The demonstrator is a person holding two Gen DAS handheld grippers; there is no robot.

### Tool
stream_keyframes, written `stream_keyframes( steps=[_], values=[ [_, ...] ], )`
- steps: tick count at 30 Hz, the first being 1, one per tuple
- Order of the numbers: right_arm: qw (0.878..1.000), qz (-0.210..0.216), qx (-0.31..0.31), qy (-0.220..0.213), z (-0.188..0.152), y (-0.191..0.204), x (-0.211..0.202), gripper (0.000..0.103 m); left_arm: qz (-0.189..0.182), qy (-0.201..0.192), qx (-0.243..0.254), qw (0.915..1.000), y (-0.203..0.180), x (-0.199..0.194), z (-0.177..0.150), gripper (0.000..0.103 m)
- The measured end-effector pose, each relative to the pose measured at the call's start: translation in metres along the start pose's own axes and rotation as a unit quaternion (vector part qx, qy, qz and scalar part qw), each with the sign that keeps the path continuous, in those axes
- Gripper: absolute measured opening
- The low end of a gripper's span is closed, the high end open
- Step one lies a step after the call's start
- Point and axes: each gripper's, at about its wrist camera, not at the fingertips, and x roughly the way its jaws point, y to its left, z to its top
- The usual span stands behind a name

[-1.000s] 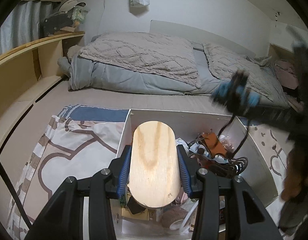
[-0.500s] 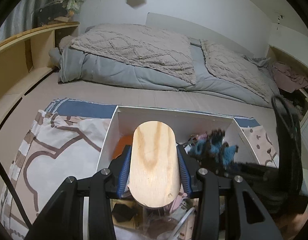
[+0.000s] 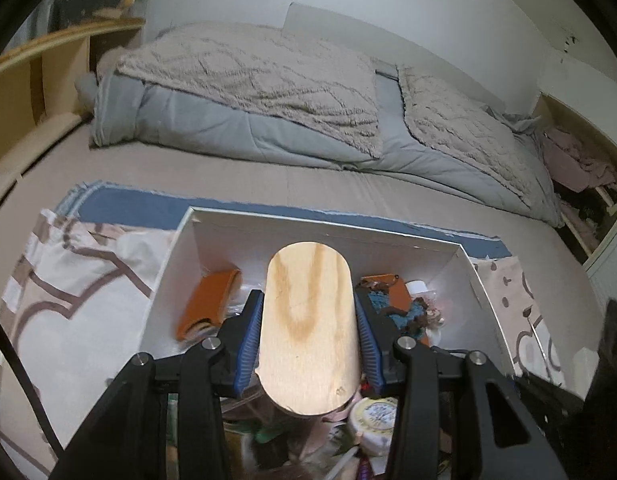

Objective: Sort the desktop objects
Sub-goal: 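Lower the wooden piece with the left gripper while the right gripper lowers the pouch into the box, then open both grippers to release the wooden piece and pouch inside the box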

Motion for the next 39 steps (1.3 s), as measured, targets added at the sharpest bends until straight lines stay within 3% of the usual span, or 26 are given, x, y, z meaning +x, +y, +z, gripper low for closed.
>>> stream_keyframes(
  steps=[6, 7, 8, 9, 23, 24, 28, 32, 35, 39],
  values=[
    [1.0, 0.009, -0.001, -0.008, -0.007, -0.008, -0.01, 0.057, 0.006, 0.019, -0.013, 0.9997, -0.005, 0.015, -0.005, 0.046],
    [1.0, 0.009, -0.001, -0.009, -0.007, -0.008, -0.011, 0.057, 0.013, 0.016, -0.009, 0.9997, -0.007, 0.016, -0.007, 0.053],
    [1.0, 0.008, 0.0, -0.012, -0.006, -0.009, -0.012, 0.057, 0.019, 0.012, -0.005, 0.9997, -0.008, 0.015, -0.007, 0.073],
    [1.0, 0.009, 0.0, -0.013, -0.006, -0.01, -0.012, 0.057, 0.023, 0.006, -0.001, 0.9997, -0.009, 0.014, -0.008, 0.081],
    [0.999, 0.0, 0.009, -0.048, -0.008, -0.013, -0.03, 0.057, 0.041, -0.012, 0.051, 0.9978, -0.025, -0.011, -0.017, 0.081],
    [0.999, -0.003, 0.009, -0.049, -0.008, -0.013, -0.031, 0.061, 0.04, -0.014, 0.052, 0.9978, -0.026, -0.014, -0.018, 0.081],
    [0.998, -0.024, 0.001, -0.06, -0.009, -0.01, -0.042, 0.094, 0.047, -0.028, 0.061, 0.9967, -0.028, -0.027, -0.023, 0.081],
    [0.996, -0.037, 0.001, -0.078, -0.011, -0.012, -0.055, 0.094, 0.054, -0.041, 0.072, 0.9951, -0.029, -0.04, -0.031, 0.092],
    [0.995, -0.048, 0.001, -0.088, -0.014, -0.013, -0.064, 0.103, 0.06, -0.048, 0.074, 0.9943, -0.03, -0.051, -0.037, 0.102],
    [0.992, -0.069, -0.006, -0.104, -0.018, -0.01, -0.075, 0.103, 0.06, -0.053, 0.081, 0.9935, -0.034, -0.063, -0.043, 0.103]
  ],
)
